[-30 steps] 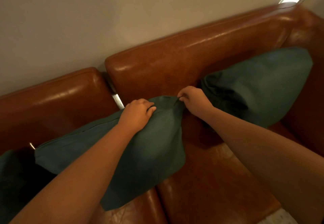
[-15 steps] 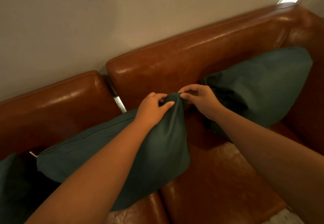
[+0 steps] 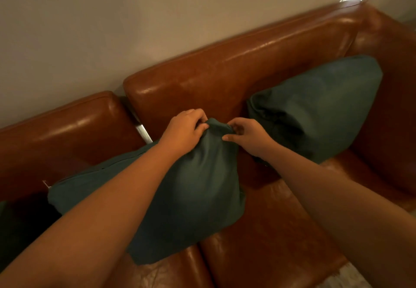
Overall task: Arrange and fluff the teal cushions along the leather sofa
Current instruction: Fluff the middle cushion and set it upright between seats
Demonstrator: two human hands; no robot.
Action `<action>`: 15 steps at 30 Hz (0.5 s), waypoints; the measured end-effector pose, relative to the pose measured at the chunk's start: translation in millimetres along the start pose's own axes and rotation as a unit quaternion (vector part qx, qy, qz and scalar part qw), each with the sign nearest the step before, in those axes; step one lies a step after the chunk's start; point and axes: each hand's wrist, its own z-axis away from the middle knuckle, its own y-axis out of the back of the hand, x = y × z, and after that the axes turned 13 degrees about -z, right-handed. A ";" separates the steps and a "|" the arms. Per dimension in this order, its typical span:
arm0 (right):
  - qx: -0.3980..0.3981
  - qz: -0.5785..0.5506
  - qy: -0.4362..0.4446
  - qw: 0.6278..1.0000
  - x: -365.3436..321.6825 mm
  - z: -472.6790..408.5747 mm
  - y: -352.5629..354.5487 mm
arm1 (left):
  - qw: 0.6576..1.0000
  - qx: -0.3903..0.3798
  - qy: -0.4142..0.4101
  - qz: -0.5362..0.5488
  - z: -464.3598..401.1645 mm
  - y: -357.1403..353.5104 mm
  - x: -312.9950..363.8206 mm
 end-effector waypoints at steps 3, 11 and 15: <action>0.042 -0.037 0.025 0.998 2.7 4.7 -12.8 | 0.999 0.012 -0.022 -0.031 5.1 7.2 -10.1; -0.068 -0.188 -0.030 0.979 -40.8 3.3 -11.2 | 0.995 0.094 0.005 0.038 29.8 -1.0 -17.7; -0.136 -0.254 -0.178 0.941 -58.1 -4.1 -5.7 | 0.990 0.109 0.034 0.080 42.7 -7.2 -14.6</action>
